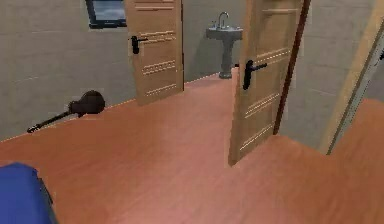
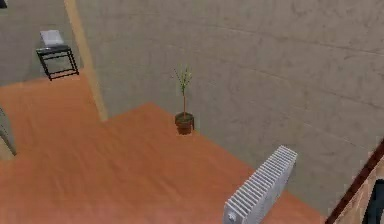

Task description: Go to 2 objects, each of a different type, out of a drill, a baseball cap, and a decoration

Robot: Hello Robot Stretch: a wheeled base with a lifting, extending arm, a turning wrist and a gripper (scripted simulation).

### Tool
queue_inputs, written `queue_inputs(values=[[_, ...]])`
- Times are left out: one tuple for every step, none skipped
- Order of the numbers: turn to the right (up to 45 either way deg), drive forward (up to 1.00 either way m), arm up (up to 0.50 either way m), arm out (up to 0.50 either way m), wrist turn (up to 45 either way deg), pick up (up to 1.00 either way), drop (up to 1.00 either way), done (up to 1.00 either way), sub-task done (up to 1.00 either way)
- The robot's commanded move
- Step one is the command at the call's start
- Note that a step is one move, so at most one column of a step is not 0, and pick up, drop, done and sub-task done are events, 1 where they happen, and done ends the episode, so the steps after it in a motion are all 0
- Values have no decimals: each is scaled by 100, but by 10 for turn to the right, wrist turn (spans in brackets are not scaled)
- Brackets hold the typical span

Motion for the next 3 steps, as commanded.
queue_inputs(values=[[0, 100, 0, 0, 0, 0, 0, 0, 0], [0, 75, 0, 0, 0, 0, 0, 0, 0], [-450, 0, 0, 0, 0, 0, 0, 0, 0]])
